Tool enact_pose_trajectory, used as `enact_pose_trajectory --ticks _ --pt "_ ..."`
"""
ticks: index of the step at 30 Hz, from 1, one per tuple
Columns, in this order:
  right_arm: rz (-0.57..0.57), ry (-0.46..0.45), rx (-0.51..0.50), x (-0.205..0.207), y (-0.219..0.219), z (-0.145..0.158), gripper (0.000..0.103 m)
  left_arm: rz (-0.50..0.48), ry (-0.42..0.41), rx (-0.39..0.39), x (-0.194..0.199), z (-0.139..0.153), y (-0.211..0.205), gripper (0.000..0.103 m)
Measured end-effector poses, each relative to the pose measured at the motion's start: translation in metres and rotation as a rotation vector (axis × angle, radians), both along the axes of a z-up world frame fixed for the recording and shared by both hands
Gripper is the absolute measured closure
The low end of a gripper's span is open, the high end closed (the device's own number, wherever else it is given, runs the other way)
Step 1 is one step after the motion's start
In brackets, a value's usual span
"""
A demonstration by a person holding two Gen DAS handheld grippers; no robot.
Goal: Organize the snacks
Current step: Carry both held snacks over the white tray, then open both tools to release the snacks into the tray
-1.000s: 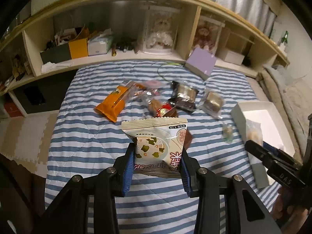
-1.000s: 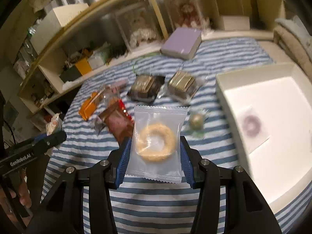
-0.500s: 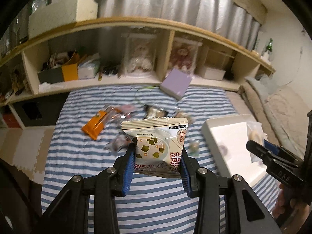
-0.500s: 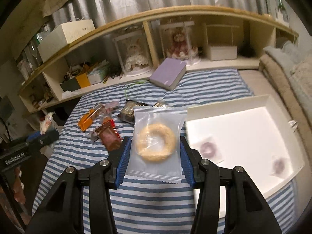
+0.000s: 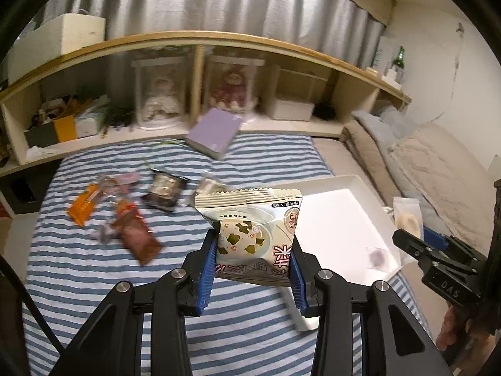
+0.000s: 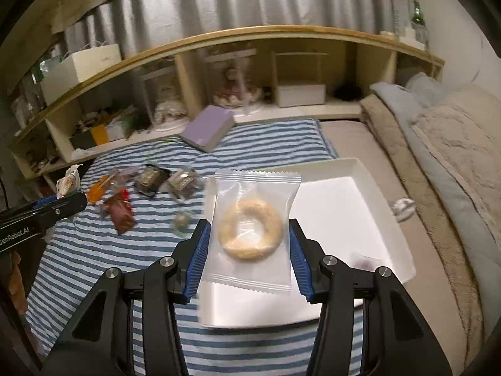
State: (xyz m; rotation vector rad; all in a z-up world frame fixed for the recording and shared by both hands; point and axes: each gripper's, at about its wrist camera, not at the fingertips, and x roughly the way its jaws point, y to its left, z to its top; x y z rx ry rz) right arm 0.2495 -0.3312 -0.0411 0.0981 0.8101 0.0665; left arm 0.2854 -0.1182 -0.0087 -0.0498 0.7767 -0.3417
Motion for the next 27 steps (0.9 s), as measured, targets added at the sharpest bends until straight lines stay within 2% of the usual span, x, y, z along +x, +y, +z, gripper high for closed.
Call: enact_pose_trajectory --ticks 6,15,27 --pt "-0.034 0.022 -0.003 -0.004 -0.043 -0.013 0.051 -0.036 0.042 0.003 0.013 -0.026 -0.055 0.063" --pt "-0.063 0.062 0.020 0.004 -0.085 -0.041 0.051 -0.065 0.095 0.025 0.039 -0.071 -0.128 0.063" --pt "-0.051 0.122 0.112 0.039 -0.100 -0.076 0.051 -0.044 0.133 0.040 0.080 -0.128 -0.161 0.061"
